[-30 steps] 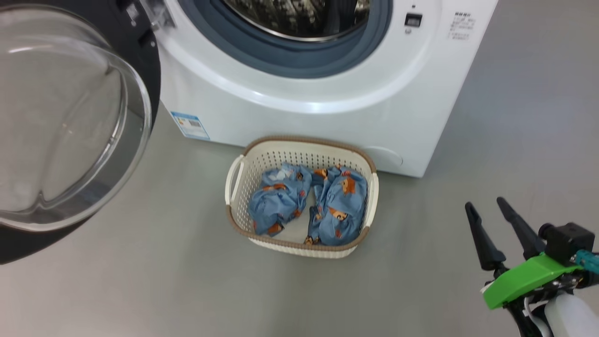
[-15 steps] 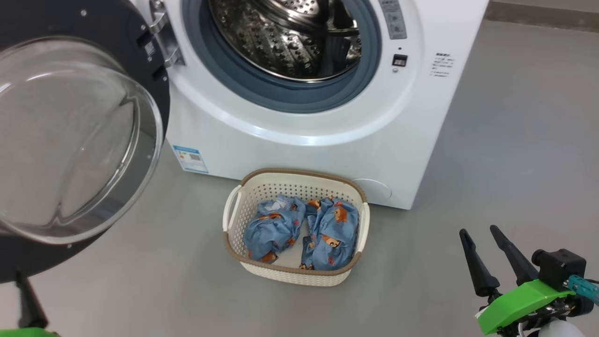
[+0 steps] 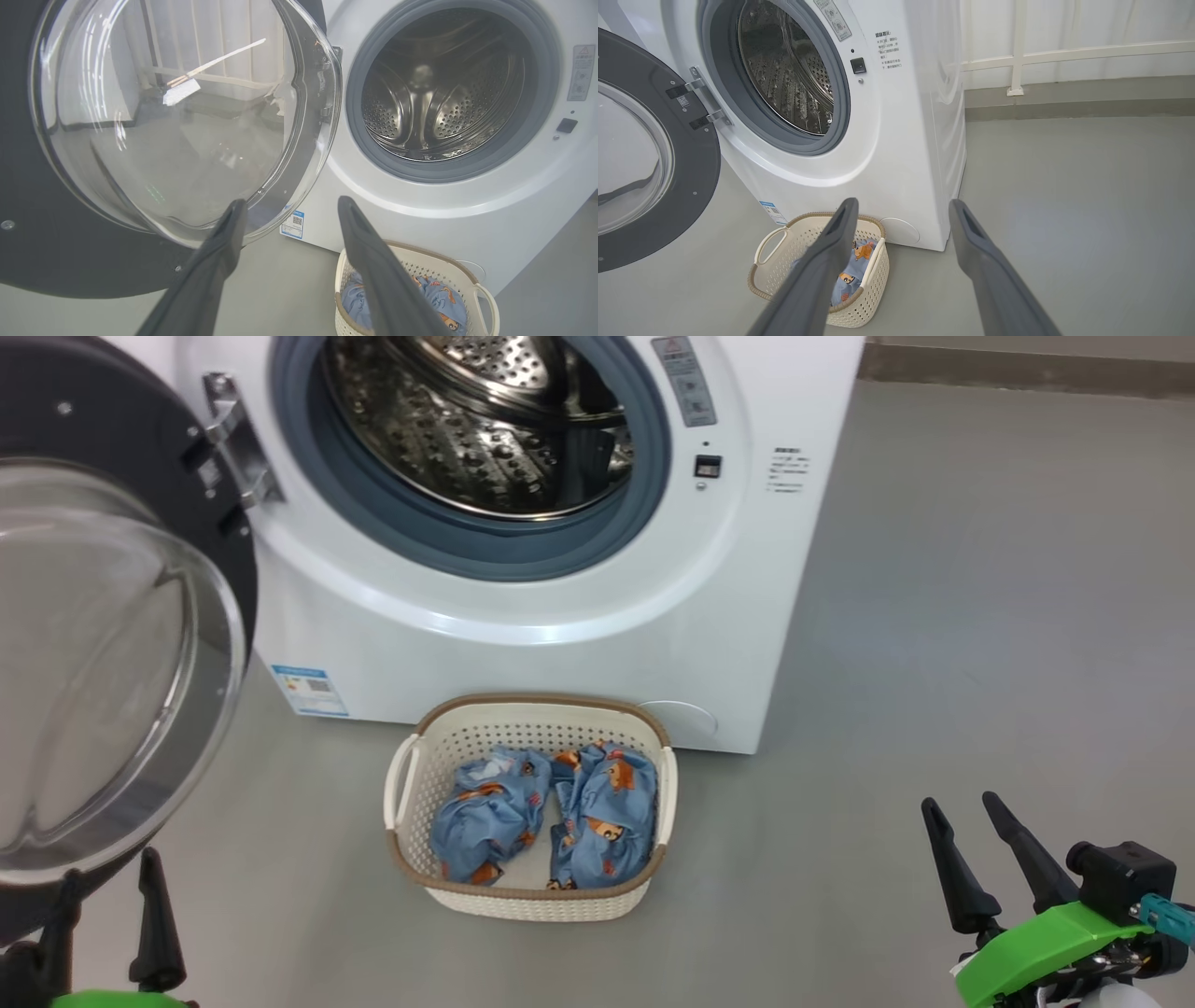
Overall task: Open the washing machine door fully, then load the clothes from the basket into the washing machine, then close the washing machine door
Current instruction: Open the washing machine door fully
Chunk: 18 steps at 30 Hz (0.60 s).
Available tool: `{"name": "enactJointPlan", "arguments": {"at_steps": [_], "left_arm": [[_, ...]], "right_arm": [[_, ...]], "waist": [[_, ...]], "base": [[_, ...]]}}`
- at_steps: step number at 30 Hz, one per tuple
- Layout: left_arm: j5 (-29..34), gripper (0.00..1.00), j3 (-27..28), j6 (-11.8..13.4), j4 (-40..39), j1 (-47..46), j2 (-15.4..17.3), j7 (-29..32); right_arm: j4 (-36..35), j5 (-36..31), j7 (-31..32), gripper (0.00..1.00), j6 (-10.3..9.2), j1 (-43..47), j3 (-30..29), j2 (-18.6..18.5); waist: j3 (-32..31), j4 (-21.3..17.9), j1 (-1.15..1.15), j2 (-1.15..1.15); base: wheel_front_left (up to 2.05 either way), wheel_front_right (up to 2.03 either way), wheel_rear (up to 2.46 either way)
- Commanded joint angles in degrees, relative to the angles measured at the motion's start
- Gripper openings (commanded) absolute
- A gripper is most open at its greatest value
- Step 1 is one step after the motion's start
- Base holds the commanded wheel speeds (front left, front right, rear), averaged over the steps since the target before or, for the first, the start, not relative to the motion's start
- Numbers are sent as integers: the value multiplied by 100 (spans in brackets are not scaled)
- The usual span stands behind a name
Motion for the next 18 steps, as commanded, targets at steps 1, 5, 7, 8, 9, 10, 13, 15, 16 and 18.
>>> {"name": "enactJointPlan", "arguments": {"at_steps": [1,5,7,8,9,10,13,15,16,18], "left_arm": [[-68,100,74,-14,-187,-68,214,-32],[-140,100,-174,-14,-255,-40,260,-32],[-155,100,-297,-14,-295,-23,269,-32],[-167,100,-331,-14,-306,-18,265,-32],[-184,100,-370,-14,-321,-15,256,-32],[-192,100,-423,-14,-333,-7,256,-32],[-231,100,-554,-14,-369,12,247,-32],[-261,100,-611,-14,-399,27,247,-32],[-282,100,-644,-14,-418,36,250,-32],[-313,100,-711,-14,-423,56,271,-32]], "right_arm": [[-154,76,-70,100,9,20,78,-38],[-178,59,-70,100,9,24,30,-21],[-182,56,-70,100,9,22,-1,-13],[-183,55,-70,100,9,23,-21,-7],[-186,52,-70,100,9,24,-38,-1],[-188,51,-70,100,9,23,-51,3],[-194,47,-70,100,9,6,-76,13],[-200,44,-70,100,9,-6,-76,22],[-204,42,-70,100,9,-10,-75,27],[-205,43,-70,100,9,-10,-93,33]], "waist": [[20,-219,0,0],[57,-465,0,0],[67,-595,0,0],[71,-658,0,0],[73,-721,0,0],[79,-782,0,0],[95,-967,0,0],[98,-1092,0,0],[98,-1152,0,0],[94,-1265,0,0]], "base": [[0,0,0],[0,0,0],[0,0,0],[0,0,0],[0,0,0],[0,0,0],[0,0,0],[0,0,0],[0,0,0],[0,0,0]]}}
